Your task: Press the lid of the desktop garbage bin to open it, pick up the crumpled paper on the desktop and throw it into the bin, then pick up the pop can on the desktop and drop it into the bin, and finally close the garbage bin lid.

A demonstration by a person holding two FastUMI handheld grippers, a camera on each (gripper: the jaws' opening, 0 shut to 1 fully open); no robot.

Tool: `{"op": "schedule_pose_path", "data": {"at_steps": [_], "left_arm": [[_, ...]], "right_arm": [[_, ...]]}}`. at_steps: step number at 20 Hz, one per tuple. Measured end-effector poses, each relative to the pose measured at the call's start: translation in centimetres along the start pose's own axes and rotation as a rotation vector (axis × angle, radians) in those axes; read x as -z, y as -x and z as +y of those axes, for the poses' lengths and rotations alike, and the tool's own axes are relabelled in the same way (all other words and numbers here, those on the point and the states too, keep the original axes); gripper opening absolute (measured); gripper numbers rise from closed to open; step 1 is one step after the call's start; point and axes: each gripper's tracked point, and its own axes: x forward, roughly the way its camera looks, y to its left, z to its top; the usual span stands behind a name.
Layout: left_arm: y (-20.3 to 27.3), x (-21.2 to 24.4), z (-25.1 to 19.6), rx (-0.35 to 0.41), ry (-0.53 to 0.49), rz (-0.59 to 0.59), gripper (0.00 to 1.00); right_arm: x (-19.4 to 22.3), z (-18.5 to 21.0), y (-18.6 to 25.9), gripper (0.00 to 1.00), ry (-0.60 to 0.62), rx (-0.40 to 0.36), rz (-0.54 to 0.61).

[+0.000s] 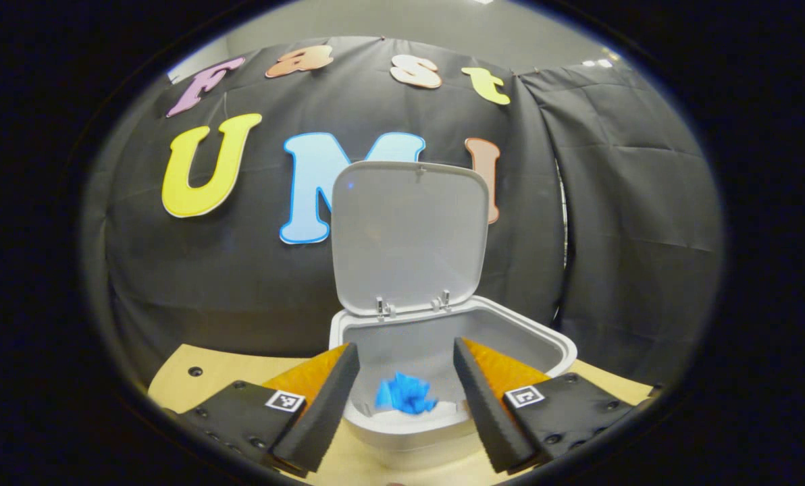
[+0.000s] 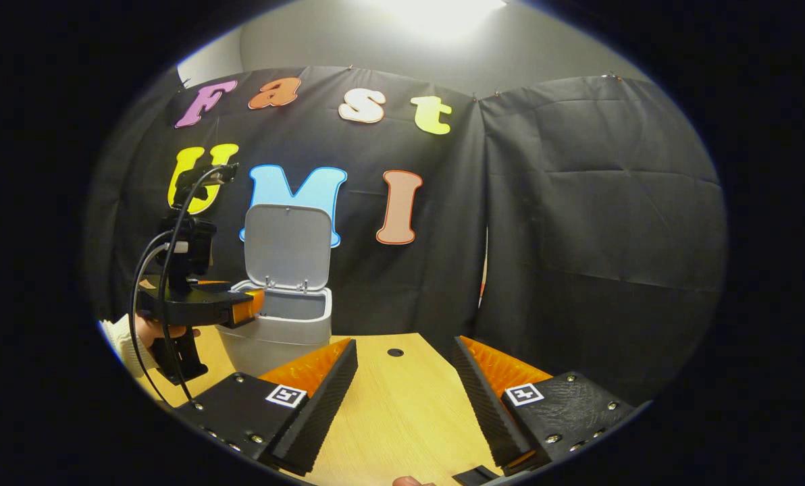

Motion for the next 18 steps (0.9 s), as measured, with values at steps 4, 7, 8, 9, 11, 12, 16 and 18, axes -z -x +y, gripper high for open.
{"op": "schedule_pose_path", "data": {"at_steps": [4, 7, 8, 9, 11, 12, 16, 18], "left_arm": [[1.2, -0.6, 0.8, -0.018, 0.015, -0.013, 1.00], [2.8, -1.2, 2.1, -0.051, 0.023, -0.033, 1.00], [3.4, -1.5, 2.5, -0.062, 0.024, -0.042, 1.00], [4.3, -1.9, 3.1, -0.072, 0.026, -0.053, 1.00], [6.2, -2.6, 4.3, -0.099, 0.033, -0.076, 1.00], [7.2, -2.7, 5.0, -0.114, 0.035, -0.080, 1.00], [11.2, -2.7, 8.0, -0.177, 0.042, -0.081, 0.98], [12.9, -2.9, 9.9, -0.215, 0.048, -0.084, 1.00]], "right_arm": [[-0.3, 1.7, -0.4, 0.92, -0.006, -0.075, -0.014], [-0.4, 3.7, -0.7, 0.92, -0.018, -0.156, -0.035], [-0.3, 4.6, -0.9, 0.92, -0.024, -0.191, -0.033], [-0.2, 5.6, -0.9, 0.92, -0.032, -0.231, -0.030], [0.3, 7.9, -1.1, 0.92, -0.038, -0.317, -0.016], [0.8, 9.2, -1.2, 0.96, -0.037, -0.365, 0.001], [3.4, 14.5, -0.7, 0.96, -0.052, -0.558, 0.079], [5.4, 17.0, -0.3, 0.96, -0.016, -0.641, 0.140]]}}
